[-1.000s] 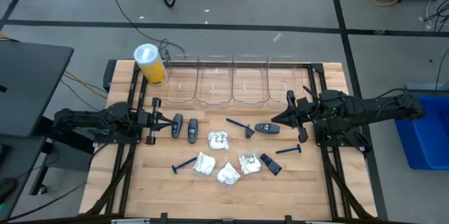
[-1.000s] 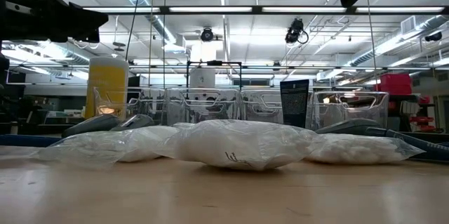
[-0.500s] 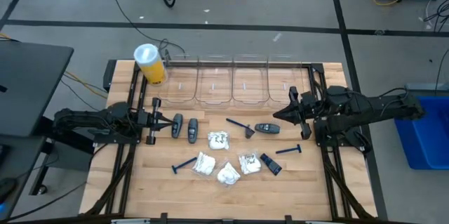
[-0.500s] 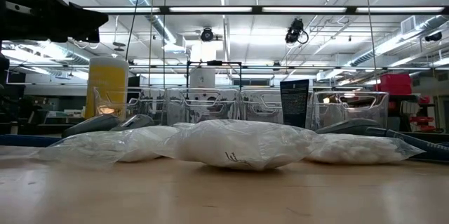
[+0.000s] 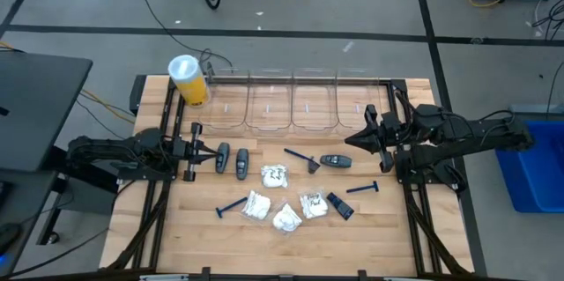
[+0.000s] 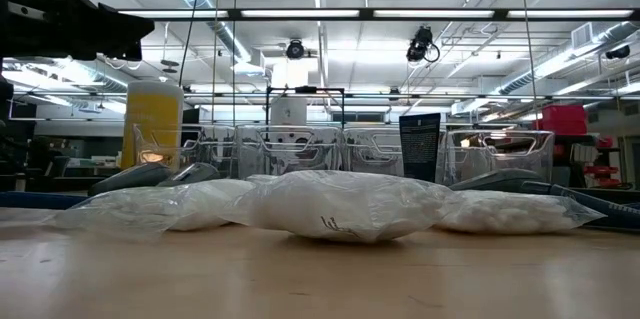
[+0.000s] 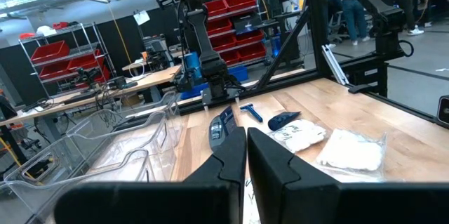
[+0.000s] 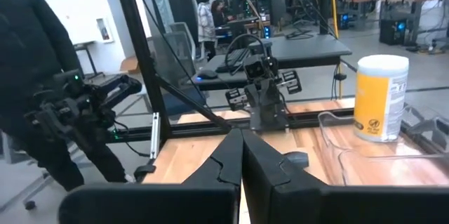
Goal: Pick & Place Travel size toiletries
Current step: Put the blue razor into the right transparent bin
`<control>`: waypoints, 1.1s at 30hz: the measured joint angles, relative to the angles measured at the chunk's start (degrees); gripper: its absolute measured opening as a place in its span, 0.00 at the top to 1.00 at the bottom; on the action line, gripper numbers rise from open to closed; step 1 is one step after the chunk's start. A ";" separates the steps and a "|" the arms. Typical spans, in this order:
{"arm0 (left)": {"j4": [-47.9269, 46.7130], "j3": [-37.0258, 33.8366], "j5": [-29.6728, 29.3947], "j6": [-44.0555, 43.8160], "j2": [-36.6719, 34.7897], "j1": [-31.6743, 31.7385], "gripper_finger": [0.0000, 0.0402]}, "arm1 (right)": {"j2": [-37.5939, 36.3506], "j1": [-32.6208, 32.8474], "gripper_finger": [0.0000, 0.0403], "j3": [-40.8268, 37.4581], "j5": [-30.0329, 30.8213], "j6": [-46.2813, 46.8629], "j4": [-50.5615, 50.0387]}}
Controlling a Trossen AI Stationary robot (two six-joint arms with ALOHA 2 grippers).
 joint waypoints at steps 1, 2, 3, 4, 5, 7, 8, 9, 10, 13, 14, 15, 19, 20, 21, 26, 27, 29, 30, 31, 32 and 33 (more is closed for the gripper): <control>-0.02 0.00 0.00 0.01 -0.02 0.01 0.94 | 0.00 0.00 0.98 0.00 0.00 0.29 0.00; 0.00 0.00 0.00 0.00 -0.01 0.00 0.94 | 0.00 0.00 0.98 0.00 -0.02 0.54 0.00; -0.02 0.00 0.00 0.00 0.00 -0.01 0.94 | 0.00 0.00 0.98 0.00 -0.02 0.54 -0.03; -0.01 0.00 0.00 0.02 -0.01 0.00 0.94 | 0.00 0.00 0.98 0.00 -0.02 0.54 -0.17; 0.00 0.00 0.00 0.00 -0.01 0.01 0.94 | -0.02 0.00 0.98 0.00 -0.02 0.56 -0.61; 0.00 0.00 0.00 0.02 -0.02 0.01 0.94 | 0.24 0.00 0.98 0.00 -0.02 0.56 -1.45; 0.00 0.00 0.00 0.02 -0.02 0.01 0.94 | 0.61 0.00 0.98 0.06 -0.05 0.58 -1.67; -0.02 0.00 -0.02 0.02 -0.02 -0.01 0.94 | 1.09 0.07 0.98 0.38 -0.08 0.80 -2.63; 0.00 0.00 0.00 0.02 -0.02 0.00 0.94 | 1.75 0.14 0.98 0.91 -0.10 1.29 -3.83; 0.00 0.00 0.00 0.02 -0.02 -0.01 0.94 | 4.26 0.15 0.98 3.99 -0.09 2.07 -9.62; 0.00 0.00 0.00 0.00 0.00 0.01 0.94 | 5.12 0.15 0.98 5.13 -0.07 2.07 -11.71; -0.02 0.00 0.00 0.02 -0.02 0.01 0.94 | 5.89 0.15 0.98 6.15 -0.09 2.07 -13.96; 0.00 0.00 -0.01 0.02 -0.02 0.00 0.94 | 8.57 0.15 0.98 9.78 -0.09 2.07 -21.12; -0.01 0.00 0.00 0.02 -0.02 0.00 0.94 | 9.12 0.15 0.98 10.49 -0.07 1.96 -22.51; -0.01 0.00 0.00 0.01 -0.02 0.01 0.94 | 9.58 0.15 0.98 11.06 -0.08 1.59 -23.73; -0.02 0.00 0.00 0.01 -0.01 -0.01 0.94 | 11.43 0.17 0.98 12.81 -0.61 1.41 -27.75; 0.00 0.00 0.00 0.02 -0.02 0.01 0.94 | 11.72 0.17 0.98 12.85 -0.61 1.41 -28.63; -0.01 0.00 0.00 0.00 -0.02 -0.01 0.94 | 12.27 0.17 0.98 12.85 -0.61 1.41 -30.08; 0.00 0.00 0.00 0.02 -0.01 0.00 0.94 | 12.56 0.17 0.98 12.85 -0.59 1.41 -31.01; -0.02 0.00 0.00 0.02 -0.02 -0.01 0.94 | 12.92 0.17 0.98 12.85 -0.58 1.41 -32.33; -0.02 0.00 0.00 0.02 -0.01 0.00 0.94 | 13.33 0.17 0.98 12.85 -0.57 1.41 -33.51; 0.00 0.00 0.00 0.01 -0.01 0.00 0.94 | 13.76 0.17 0.98 12.85 -0.58 1.41 -34.68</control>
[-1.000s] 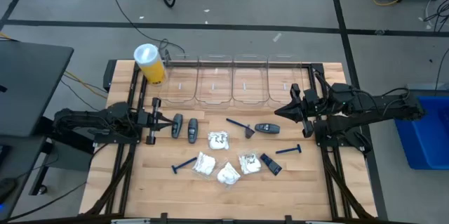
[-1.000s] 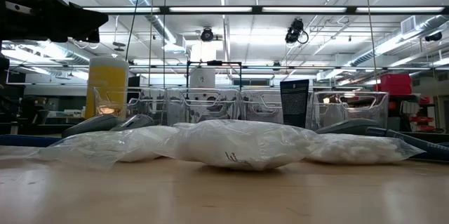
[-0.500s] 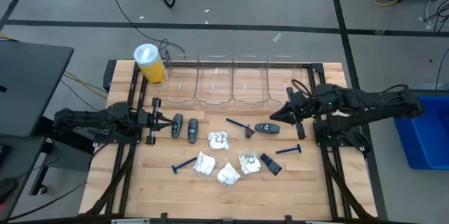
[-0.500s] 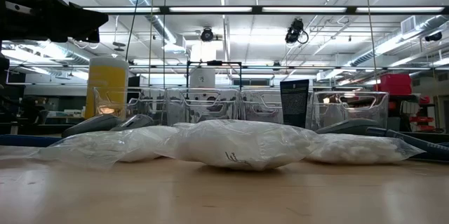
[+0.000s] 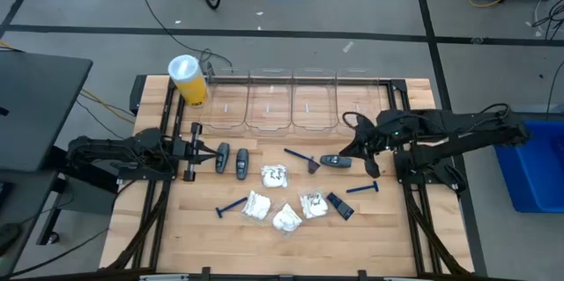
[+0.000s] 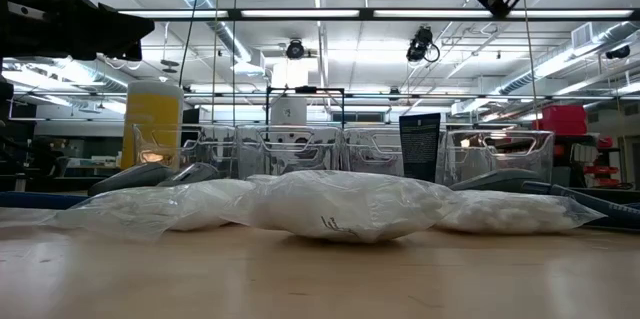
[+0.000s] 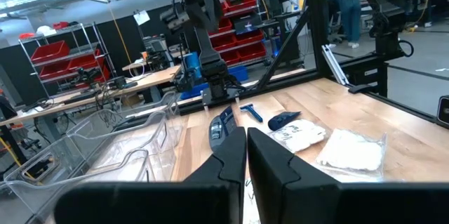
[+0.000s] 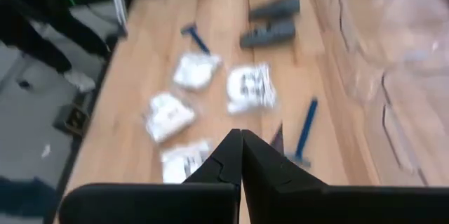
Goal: Pick & Place Travel size toiletries
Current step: Put the blue razor into the right transparent bin
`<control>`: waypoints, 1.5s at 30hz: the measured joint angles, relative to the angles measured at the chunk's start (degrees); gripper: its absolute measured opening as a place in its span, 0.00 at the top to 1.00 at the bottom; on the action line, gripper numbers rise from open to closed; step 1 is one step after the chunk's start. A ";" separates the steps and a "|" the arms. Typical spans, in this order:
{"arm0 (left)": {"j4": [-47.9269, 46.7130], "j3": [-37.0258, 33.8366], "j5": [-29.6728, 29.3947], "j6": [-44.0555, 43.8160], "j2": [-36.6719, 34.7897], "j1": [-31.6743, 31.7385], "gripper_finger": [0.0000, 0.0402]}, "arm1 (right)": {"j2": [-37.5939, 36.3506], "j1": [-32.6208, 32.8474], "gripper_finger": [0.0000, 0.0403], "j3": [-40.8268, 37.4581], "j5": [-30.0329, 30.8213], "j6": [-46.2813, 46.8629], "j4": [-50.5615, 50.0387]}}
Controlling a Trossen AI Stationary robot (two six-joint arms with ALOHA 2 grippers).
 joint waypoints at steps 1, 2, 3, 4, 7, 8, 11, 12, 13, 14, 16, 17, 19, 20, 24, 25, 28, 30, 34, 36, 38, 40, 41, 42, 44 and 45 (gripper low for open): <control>0.00 -0.01 0.00 0.00 -0.01 0.01 0.94 | 0.36 0.00 0.98 0.00 0.02 0.00 -1.37; -0.01 -0.01 0.00 0.00 0.00 0.01 0.94 | 0.70 0.04 0.98 0.00 0.02 0.00 -2.77; 0.00 0.00 0.00 0.00 0.00 0.00 0.94 | 1.12 0.04 0.98 0.00 0.02 0.00 -4.11; -0.02 0.00 0.00 0.01 -0.01 -0.01 0.94 | 1.55 0.04 0.98 0.00 0.02 -0.02 -5.52; -0.01 0.00 0.00 -0.01 -0.01 -0.01 0.94 | 2.67 0.04 0.98 0.00 0.02 -0.02 -9.72; -0.01 0.00 0.00 0.01 0.00 -0.01 0.94 | 2.96 0.04 0.98 0.00 0.02 -0.06 -11.02; -0.02 0.00 0.00 0.01 -0.01 -0.01 0.94 | 3.47 0.04 0.98 -0.02 0.02 -0.99 -13.94; 0.00 0.00 0.00 -0.01 0.01 0.01 0.94 | 3.49 0.04 0.98 -0.02 0.04 -1.32 -14.66; -0.01 0.00 0.00 0.01 0.00 -0.01 0.94 | 3.49 0.04 0.98 -0.02 0.04 -1.33 -15.27; -0.02 0.00 0.00 0.01 -0.01 0.01 0.94 | 3.49 0.08 0.98 -0.02 0.04 -1.33 -15.69; -0.01 -0.01 0.00 0.00 0.00 -0.01 0.94 | 3.49 0.50 0.98 -0.04 0.11 -1.33 -16.42; 0.00 0.00 0.00 0.01 -0.01 0.00 0.94 | 3.49 0.97 0.98 -0.04 0.16 -1.33 -16.78; -0.02 0.00 0.00 0.01 -0.01 -0.01 0.94 | 3.82 2.19 0.98 -0.04 0.13 -1.33 -16.96; -0.02 0.00 0.00 0.00 -0.01 0.00 0.94 | 4.05 2.92 0.98 -0.04 0.14 -1.33 -16.97; -0.02 0.00 0.00 -0.01 -0.01 0.01 0.94 | 5.05 6.01 0.98 -0.07 0.15 -1.33 -17.58; 0.00 0.00 0.00 -0.01 -0.01 -0.01 0.94 | 5.40 6.73 0.98 -0.07 0.13 -1.33 -17.82; 0.00 0.00 0.00 -0.01 -0.01 0.01 0.94 | 6.31 8.79 0.98 -0.07 0.13 -1.33 -18.64; -0.02 0.00 0.00 0.01 0.00 -0.01 0.94 | 7.06 9.91 0.98 -0.09 0.13 -1.32 -19.43; 0.00 0.00 0.00 -0.01 -0.01 0.01 0.94 | 8.85 11.85 0.98 -0.09 0.41 -1.31 -20.57; -0.02 0.00 0.00 0.01 0.00 -0.01 0.94 | 9.52 12.73 0.98 -0.11 0.85 -1.31 -20.94; -0.01 0.00 0.00 0.01 -0.01 -0.01 0.94 | 10.02 13.31 0.98 -0.11 1.09 -1.31 -20.95; 0.00 0.00 -0.02 0.01 0.01 -0.01 0.94 | 10.33 13.70 0.98 -0.11 1.09 -1.29 -20.97; -0.02 0.00 0.00 0.01 0.01 -0.01 0.94 | 10.33 13.79 0.98 -0.14 1.09 -0.90 -20.95; -0.02 0.00 -0.02 0.00 -0.01 0.01 0.94 | 10.27 13.83 0.98 -0.39 1.11 -0.52 -20.68; -0.02 0.00 0.00 0.00 0.00 -0.01 0.94 | 10.22 13.83 0.98 -1.45 1.10 0.97 -20.74; -0.02 0.00 -0.01 0.01 0.00 0.00 0.94 | 10.22 13.81 0.98 -2.07 1.09 2.01 -20.86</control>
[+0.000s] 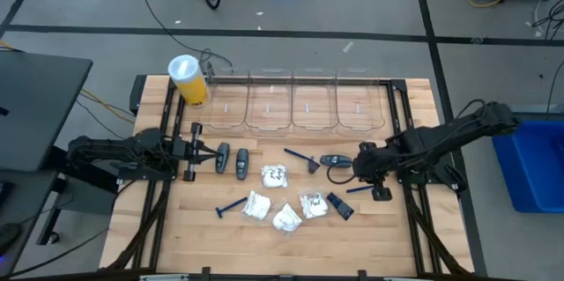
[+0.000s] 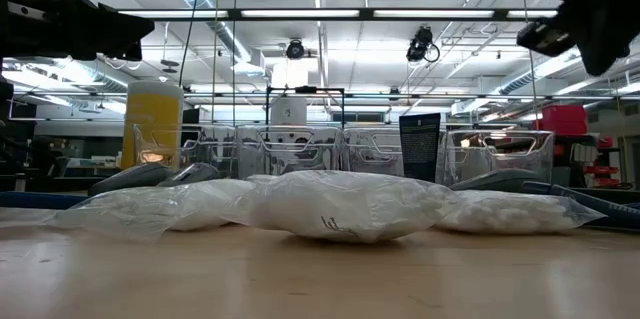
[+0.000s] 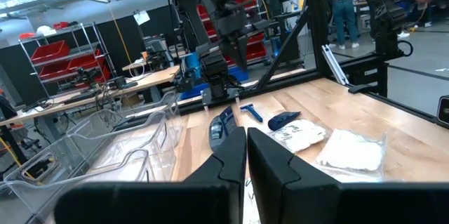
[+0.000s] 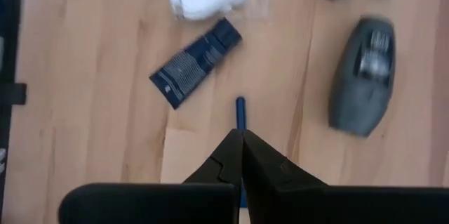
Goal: Pick & Place Travel size toiletries
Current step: Put the blue razor into the right transparent bin
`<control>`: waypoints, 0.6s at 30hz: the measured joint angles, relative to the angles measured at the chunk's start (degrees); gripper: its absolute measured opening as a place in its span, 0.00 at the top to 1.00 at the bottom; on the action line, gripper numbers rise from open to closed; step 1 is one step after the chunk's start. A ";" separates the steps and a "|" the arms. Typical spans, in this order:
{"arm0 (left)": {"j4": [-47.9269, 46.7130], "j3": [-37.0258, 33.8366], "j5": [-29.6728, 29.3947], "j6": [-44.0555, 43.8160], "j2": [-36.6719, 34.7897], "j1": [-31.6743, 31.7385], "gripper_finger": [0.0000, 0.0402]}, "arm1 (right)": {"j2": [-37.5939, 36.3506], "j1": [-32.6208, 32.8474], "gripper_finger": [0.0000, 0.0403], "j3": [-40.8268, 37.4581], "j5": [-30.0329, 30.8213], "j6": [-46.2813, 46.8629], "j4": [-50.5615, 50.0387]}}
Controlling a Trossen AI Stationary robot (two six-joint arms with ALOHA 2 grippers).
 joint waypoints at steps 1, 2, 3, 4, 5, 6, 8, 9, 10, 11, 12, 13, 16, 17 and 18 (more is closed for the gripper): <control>0.02 0.00 0.01 -0.02 -0.01 0.00 0.94 | -0.01 0.02 0.98 -0.71 0.00 1.00 0.13; 0.00 -0.01 0.01 0.00 -0.01 0.00 0.94 | -0.02 0.02 0.98 -1.51 0.00 2.07 0.35; 0.01 0.00 0.01 -0.01 -0.01 0.00 0.94 | -0.02 0.01 0.98 -2.34 0.00 3.07 0.50; 0.02 0.00 0.01 0.00 -0.01 0.01 0.94 | -0.02 0.00 0.98 -3.16 0.00 3.92 0.56; 0.02 0.00 0.01 0.00 -0.01 -0.01 0.94 | -0.02 0.00 0.98 -3.90 0.00 4.52 0.81; 0.02 0.00 0.01 0.00 -0.01 -0.01 0.94 | -0.02 0.00 0.98 -4.65 0.02 4.96 1.21; 0.00 0.00 0.01 -0.01 0.00 -0.01 0.94 | -0.02 0.01 0.98 -6.46 0.97 6.20 2.08; 0.02 0.00 0.01 0.00 0.00 -0.01 0.94 | -0.02 0.00 0.98 -7.28 1.26 6.79 2.45; 0.00 0.00 0.01 -0.01 -0.01 -0.01 0.94 | -0.02 0.00 0.98 -8.03 1.44 7.20 2.69; 0.02 -0.01 0.01 -0.01 0.01 -0.01 0.94 | -0.02 0.00 0.98 -8.82 1.46 7.34 3.18; 0.01 -0.01 0.01 0.00 0.00 0.00 0.94 | -0.02 0.00 0.98 -9.57 1.46 7.36 3.75; 0.01 0.00 0.01 -0.01 -0.01 0.00 0.94 | -0.02 0.00 0.98 -10.28 1.46 7.37 4.28; 0.01 0.00 0.01 0.00 -0.01 -0.01 0.94 | -0.02 0.01 0.97 -11.68 1.02 6.97 5.70; 0.02 0.00 0.01 -0.01 0.00 -0.01 0.94 | -0.02 0.01 0.96 -11.88 0.99 6.66 6.05; 0.00 -0.02 0.01 0.00 0.01 0.01 0.94 | -0.02 0.01 0.95 -12.04 1.00 6.50 6.51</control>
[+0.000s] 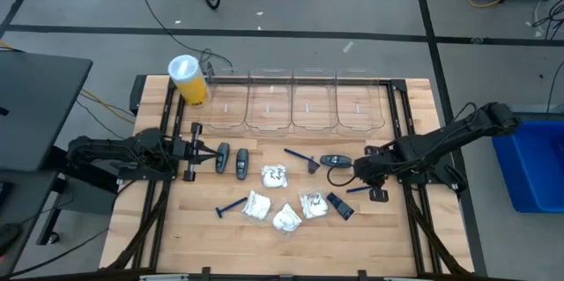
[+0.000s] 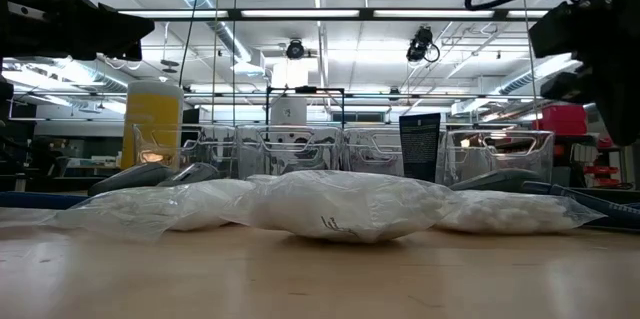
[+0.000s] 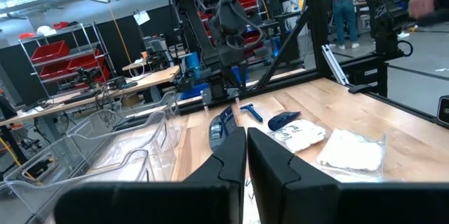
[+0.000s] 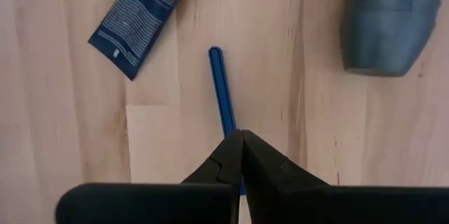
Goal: Pick & Place Travel size toiletries
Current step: Put the blue razor into the right transparent bin
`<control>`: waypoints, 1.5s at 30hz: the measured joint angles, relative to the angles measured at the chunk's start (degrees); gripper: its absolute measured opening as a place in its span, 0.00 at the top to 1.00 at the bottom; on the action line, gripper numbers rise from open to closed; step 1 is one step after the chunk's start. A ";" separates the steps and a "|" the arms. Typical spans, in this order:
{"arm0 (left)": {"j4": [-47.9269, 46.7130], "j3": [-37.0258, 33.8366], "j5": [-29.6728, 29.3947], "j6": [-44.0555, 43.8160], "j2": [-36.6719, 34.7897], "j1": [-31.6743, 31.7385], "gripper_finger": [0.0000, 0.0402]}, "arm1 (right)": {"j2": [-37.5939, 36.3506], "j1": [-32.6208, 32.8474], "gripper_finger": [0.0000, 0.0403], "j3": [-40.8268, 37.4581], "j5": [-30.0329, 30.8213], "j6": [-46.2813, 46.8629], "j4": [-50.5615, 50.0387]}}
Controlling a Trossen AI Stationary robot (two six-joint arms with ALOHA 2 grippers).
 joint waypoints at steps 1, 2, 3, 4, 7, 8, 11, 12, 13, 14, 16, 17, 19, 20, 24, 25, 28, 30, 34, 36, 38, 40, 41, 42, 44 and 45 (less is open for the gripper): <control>0.00 0.00 0.00 -0.02 -0.02 -0.02 0.94 | 0.00 0.01 0.93 -0.06 -0.01 -0.29 0.38; 0.02 0.02 0.00 -0.02 -0.02 -0.02 0.94 | 0.00 -0.01 0.92 -0.21 -0.01 -0.65 0.87; 0.00 0.02 0.00 0.00 -0.02 -0.01 0.94 | 0.00 -0.01 0.90 -0.43 0.00 -1.30 1.38; 0.01 0.02 0.00 0.00 -0.02 -0.02 0.94 | 0.00 -0.01 0.88 -0.72 -0.02 -1.84 1.84; 0.00 0.02 0.00 -0.01 -0.02 0.00 0.94 | 0.00 -0.01 0.82 -1.72 -0.57 -3.30 3.35; 0.02 0.02 0.00 0.00 0.00 0.00 0.94 | 0.02 -0.01 0.79 -2.12 -1.18 -3.40 3.71; 0.02 0.00 0.00 0.00 0.00 -0.02 0.94 | 0.15 0.35 0.72 -3.36 -2.09 -3.65 4.84; 0.02 0.01 -0.01 -0.01 -0.01 -0.01 0.94 | 0.15 0.58 0.70 -3.69 -2.06 -3.63 5.17; 0.01 0.02 0.00 0.00 -0.01 -0.01 0.94 | 0.15 0.80 0.68 -4.01 -2.01 -3.63 5.57; 0.01 0.02 0.00 0.00 -0.01 0.00 0.94 | 0.15 1.00 0.66 -4.34 -2.02 -3.66 6.16; 0.00 0.02 0.00 -0.01 -0.02 -0.02 0.94 | 0.15 1.47 0.61 -4.97 -2.00 -3.83 7.04; 0.00 0.02 0.00 0.00 0.00 -0.01 0.94 | 0.18 1.67 0.59 -5.27 -1.98 -3.85 7.48; 0.02 0.02 -0.01 0.00 0.00 -0.02 0.94 | 0.89 2.13 0.56 -5.56 -1.96 -3.84 8.02; 0.00 0.02 0.00 -0.02 -0.02 0.00 0.94 | 1.55 2.34 0.54 -5.56 -1.92 -3.83 8.02; 0.02 0.02 0.00 0.00 -0.02 0.00 0.94 | 4.74 2.81 0.50 -5.58 -1.55 -3.85 8.72; 0.02 0.02 0.00 0.00 -0.02 -0.02 0.94 | 5.60 2.81 0.49 -5.58 -1.36 -3.85 8.97; 0.02 0.02 0.00 0.00 0.00 -0.02 0.94 | 7.48 2.81 0.48 -5.58 0.31 -3.88 9.83; 0.01 0.02 0.00 0.00 -0.02 -0.01 0.94 | 8.44 2.79 0.47 -5.58 1.08 -3.87 10.35; 0.00 0.02 0.00 0.00 -0.02 -0.02 0.94 | 10.12 2.77 0.48 -5.58 1.07 -4.06 10.59; 0.02 0.02 0.00 -0.01 -0.02 0.00 0.94 | 11.13 2.91 0.49 -5.58 1.35 -4.46 10.77; 0.02 0.02 -0.01 0.00 -0.02 -0.02 0.94 | 12.11 3.18 0.50 -5.58 1.56 -4.61 11.17; 0.00 0.02 0.00 0.00 -0.02 -0.02 0.94 | 12.93 3.75 0.51 -5.58 1.53 -4.91 11.87; 0.02 0.02 0.00 0.00 -0.02 -0.02 0.94 | 13.27 3.99 0.52 -5.58 1.52 -4.91 12.03; 0.02 0.02 0.00 0.00 -0.02 0.00 0.94 | 13.57 4.22 0.53 -5.58 1.53 -4.91 12.22; 0.01 0.02 0.00 0.00 -0.01 -0.01 0.94 | 14.06 4.66 0.54 -5.58 1.56 -4.94 12.37; 0.02 0.02 0.00 0.00 -0.02 -0.02 0.94 | 14.17 4.85 0.54 -5.56 1.59 -4.92 12.35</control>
